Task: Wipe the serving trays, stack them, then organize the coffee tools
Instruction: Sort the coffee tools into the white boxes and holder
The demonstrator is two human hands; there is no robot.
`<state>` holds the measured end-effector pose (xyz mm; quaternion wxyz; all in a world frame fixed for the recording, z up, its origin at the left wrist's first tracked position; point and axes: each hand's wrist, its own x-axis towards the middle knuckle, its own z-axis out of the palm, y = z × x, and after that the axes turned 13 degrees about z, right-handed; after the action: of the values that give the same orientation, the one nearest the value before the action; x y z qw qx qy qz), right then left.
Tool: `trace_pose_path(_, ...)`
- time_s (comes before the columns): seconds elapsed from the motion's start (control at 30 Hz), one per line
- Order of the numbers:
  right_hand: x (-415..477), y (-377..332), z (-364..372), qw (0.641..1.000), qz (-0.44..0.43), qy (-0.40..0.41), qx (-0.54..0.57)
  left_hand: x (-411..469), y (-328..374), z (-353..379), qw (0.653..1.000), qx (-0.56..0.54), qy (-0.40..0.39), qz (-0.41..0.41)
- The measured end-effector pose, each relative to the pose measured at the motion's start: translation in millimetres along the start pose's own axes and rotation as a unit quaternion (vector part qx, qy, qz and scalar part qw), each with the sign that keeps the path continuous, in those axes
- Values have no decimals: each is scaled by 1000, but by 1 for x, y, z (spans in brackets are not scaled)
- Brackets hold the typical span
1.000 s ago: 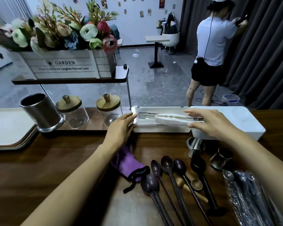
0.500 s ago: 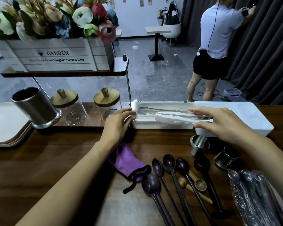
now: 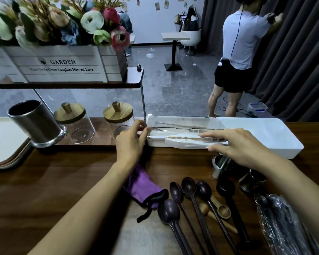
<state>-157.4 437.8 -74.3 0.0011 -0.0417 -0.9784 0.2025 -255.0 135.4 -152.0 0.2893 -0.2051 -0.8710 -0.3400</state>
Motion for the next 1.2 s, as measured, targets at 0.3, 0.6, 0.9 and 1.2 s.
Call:
trace_pose_path(0.3, 13, -23, 27, 996, -26, 64, -60, 8, 2, -6, 998, -55, -2, 19)
trace_pose_path(0.6, 65, -31, 37, 996, 7, 87, -21, 13, 3, 1, 998, -63, -18, 13)
trace_pose_path(0.9, 105, -41, 49, 999, 26, -5, -36, 13, 0, 3, 997, -80, -20, 12)
trace_pose_path(1.2, 118, -33, 54, 995, 39, -91, 26, 11, 5, 6, 995, -100, -11, 16)
